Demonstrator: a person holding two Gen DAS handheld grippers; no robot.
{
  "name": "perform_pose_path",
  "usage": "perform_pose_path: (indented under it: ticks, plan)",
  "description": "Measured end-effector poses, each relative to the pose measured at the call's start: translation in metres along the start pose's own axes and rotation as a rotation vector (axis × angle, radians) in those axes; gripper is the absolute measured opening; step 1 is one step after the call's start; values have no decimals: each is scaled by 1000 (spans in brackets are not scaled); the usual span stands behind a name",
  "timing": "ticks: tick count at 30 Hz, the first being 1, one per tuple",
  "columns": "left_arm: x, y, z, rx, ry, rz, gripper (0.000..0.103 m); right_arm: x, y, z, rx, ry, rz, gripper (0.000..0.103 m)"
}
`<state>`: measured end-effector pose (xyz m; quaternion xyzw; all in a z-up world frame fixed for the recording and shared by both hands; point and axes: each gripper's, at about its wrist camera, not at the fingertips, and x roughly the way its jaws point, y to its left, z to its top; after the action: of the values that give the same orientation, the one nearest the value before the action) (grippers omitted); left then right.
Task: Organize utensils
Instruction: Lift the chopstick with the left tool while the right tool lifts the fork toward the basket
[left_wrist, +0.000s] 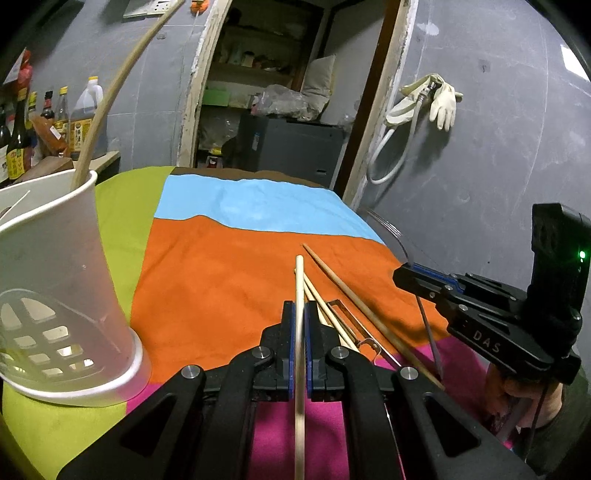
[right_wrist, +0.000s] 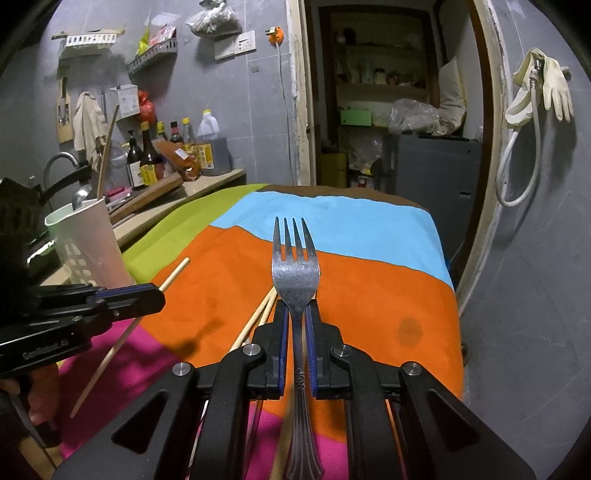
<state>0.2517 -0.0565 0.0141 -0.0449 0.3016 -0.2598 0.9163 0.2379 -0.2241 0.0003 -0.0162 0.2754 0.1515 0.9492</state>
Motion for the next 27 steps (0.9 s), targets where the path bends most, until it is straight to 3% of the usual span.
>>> perform_pose_path:
  ticks: [4, 11, 19, 27]
  plan:
    - [-10, -1, 1, 6, -64, 10, 3, -12, 7, -2, -31, -61, -7, 7]
    - [-44, -8, 2, 34, -289, 43, 3, -36, 24, -5, -82, -199, -39, 6]
    - [-83, -5, 3, 16, -486, 52, 3, -56, 39, 11, -66, -322, -12, 6]
    - [-116, 21, 23, -58, -586, 50, 3, -69, 68, 39, -57, -417, 67, 6]
